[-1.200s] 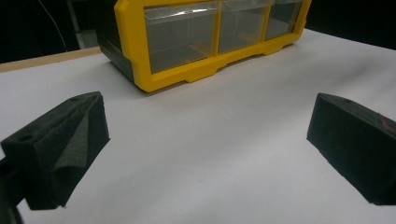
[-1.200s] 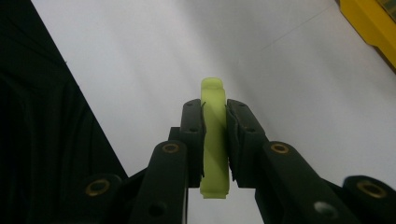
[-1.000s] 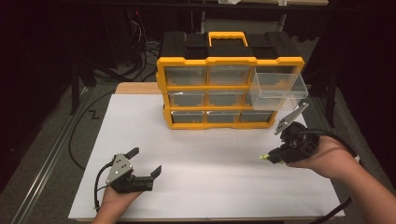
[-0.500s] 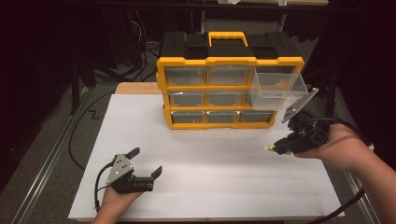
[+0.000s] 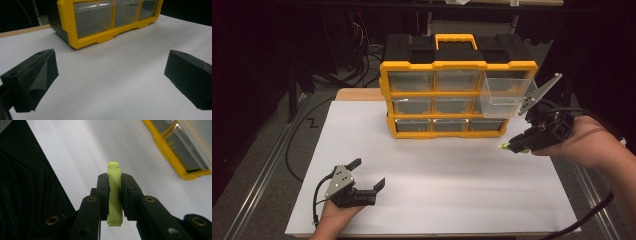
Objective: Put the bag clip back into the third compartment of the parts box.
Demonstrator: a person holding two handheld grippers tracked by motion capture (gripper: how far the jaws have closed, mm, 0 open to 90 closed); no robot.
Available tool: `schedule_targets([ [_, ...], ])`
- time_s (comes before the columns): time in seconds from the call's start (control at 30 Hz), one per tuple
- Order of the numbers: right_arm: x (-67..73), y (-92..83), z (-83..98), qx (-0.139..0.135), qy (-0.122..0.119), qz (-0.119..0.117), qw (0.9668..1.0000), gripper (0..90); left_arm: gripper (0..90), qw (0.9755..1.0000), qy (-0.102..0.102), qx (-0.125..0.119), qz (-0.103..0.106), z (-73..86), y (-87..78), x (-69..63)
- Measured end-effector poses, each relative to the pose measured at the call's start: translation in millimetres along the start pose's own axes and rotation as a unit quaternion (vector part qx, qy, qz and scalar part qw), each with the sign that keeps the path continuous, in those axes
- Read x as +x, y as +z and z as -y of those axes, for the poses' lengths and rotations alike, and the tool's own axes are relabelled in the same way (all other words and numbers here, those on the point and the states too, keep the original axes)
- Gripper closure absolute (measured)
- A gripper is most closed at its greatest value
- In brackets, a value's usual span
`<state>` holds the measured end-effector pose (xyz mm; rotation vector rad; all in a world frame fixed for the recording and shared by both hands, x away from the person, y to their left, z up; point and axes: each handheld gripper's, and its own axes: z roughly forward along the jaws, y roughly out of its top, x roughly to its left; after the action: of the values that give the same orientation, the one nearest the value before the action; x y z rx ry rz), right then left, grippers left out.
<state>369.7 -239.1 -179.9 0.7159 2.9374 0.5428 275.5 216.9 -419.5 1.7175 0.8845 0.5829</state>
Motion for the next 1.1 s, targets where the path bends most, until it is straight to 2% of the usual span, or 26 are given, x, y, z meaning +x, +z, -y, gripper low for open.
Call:
schedule_targets([
  [0.3,1.1,-25.3,-15.9,-0.005,-0.008,0.016,0.9998,79.1,0.4,1.0000,0.001,0.000,0.003,-0.1,-0.7,-0.7],
  [0.53,0.6,-36.0,-22.2,-0.008,-0.010,0.021,0.9997,79.1,0.4,1.0000,0.001,-0.002,0.004,-0.1,-1.6,-0.4],
  [0.8,-5.4,-50.1,-29.5,-0.009,-0.006,0.025,0.9996,79.1,0.4,1.0000,0.001,-0.001,0.005,0.1,-1.6,-0.6],
  [1.1,-14.0,-65.4,-48.0,-0.010,-0.006,0.037,0.9992,79.0,0.4,1.0000,0.000,-0.002,0.006,0.2,-2.0,-0.4],
])
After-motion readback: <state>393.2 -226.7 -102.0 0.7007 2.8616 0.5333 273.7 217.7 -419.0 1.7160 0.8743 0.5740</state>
